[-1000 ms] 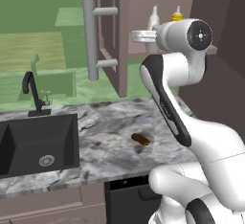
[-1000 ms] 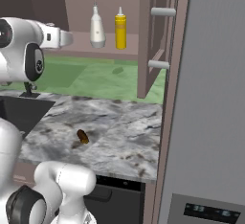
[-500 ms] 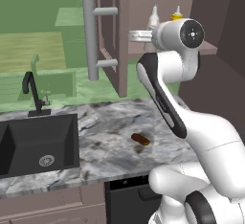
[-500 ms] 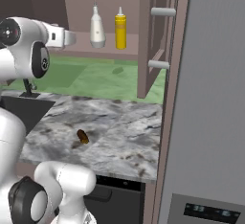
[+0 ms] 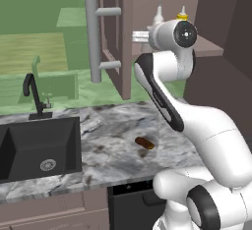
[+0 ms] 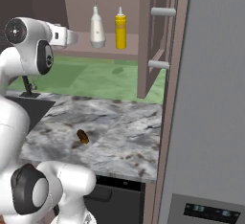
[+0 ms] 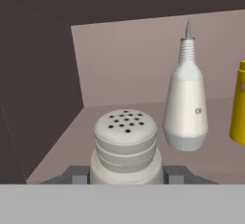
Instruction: There are various items on the counter. Only move the condiments/shakers into the cabinet.
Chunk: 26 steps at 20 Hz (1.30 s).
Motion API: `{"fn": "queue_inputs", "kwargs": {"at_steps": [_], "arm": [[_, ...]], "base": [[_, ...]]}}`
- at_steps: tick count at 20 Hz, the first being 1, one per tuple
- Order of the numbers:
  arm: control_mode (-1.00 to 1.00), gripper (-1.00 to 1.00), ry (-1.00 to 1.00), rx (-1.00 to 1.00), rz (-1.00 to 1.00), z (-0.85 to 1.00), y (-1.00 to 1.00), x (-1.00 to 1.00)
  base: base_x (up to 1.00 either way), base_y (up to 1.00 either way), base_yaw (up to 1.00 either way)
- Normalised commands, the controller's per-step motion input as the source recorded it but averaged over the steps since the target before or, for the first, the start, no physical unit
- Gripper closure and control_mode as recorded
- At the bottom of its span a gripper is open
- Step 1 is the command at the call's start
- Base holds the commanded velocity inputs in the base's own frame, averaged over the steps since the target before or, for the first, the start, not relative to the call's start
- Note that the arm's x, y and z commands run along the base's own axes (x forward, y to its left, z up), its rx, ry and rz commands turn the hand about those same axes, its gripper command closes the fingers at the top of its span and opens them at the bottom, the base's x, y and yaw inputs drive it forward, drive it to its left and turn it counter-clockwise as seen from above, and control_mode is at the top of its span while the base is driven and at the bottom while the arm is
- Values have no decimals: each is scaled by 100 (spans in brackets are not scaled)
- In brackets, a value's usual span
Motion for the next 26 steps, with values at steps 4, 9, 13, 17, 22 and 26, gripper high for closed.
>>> {"fn": "queue_inputs", "kwargs": {"at_steps": [4,9,13,17,22,26], "arm": [[-100,100,1,0,0,-18,6,28],[-100,100,4,0,0,-16,1,26],[-100,100,3,0,0,0,0,32],[-100,100,1,0,-1,0,0,39],[-100,100,0,-3,-2,-4,2,32],[-100,100,0,-7,-1,-20,5,27]], "base": [[0,0,0],[0,0,0],[0,0,0],[0,0,0],[0,0,0],[0,0,0]]}}
